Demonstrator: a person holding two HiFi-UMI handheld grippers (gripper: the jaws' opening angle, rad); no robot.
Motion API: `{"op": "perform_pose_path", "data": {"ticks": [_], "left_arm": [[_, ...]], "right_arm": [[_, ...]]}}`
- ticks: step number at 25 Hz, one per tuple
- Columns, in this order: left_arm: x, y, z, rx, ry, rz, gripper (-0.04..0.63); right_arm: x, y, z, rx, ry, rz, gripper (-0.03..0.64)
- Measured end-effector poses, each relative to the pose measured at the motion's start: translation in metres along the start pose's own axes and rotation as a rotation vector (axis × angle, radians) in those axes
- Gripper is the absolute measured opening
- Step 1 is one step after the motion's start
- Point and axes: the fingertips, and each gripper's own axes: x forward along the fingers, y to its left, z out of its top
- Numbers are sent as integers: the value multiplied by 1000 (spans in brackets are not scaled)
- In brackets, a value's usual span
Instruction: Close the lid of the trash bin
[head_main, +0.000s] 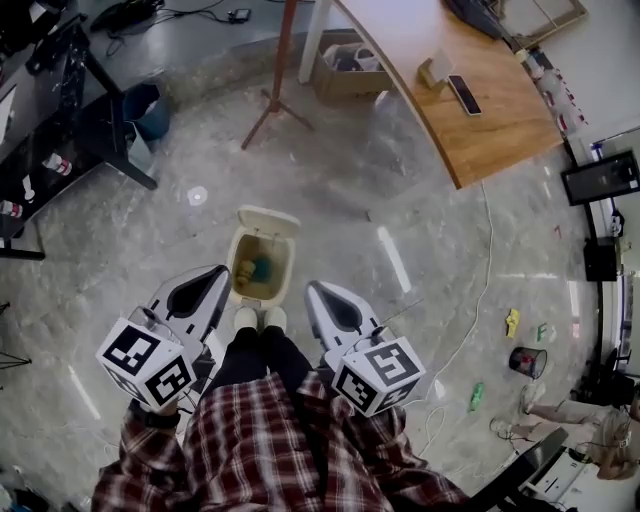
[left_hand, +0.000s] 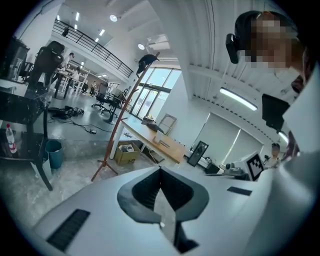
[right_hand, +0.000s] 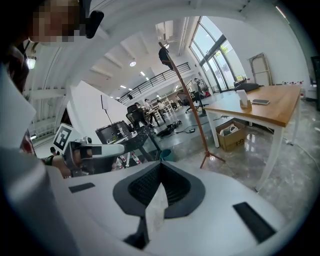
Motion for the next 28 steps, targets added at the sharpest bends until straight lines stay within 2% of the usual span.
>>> {"op": "perform_pose_path", "data": {"ticks": [3, 10, 11, 13, 19, 24, 28], "left_arm": [[18, 9, -13, 65, 38, -8, 10], [63, 30, -30, 91, 131, -83, 12], [68, 32, -31, 106, 145, -90, 33], [78, 36, -36, 132, 175, -100, 117], [110, 60, -64, 187, 293, -122, 232], [145, 84, -81, 264, 384, -123, 241], [176, 107, -100, 382, 500, -131, 241]], "right_arm": [[8, 0, -21, 26, 36, 13, 12], [15, -12, -60, 103, 99, 20, 12], [16, -13, -63, 112, 102, 20, 12], [18, -17, -69, 127, 108, 17, 12], [30, -18, -87, 171, 127, 15, 12], [37, -23, -109, 214, 151, 12, 12], [41, -23, -128, 257, 168, 11, 12]]}}
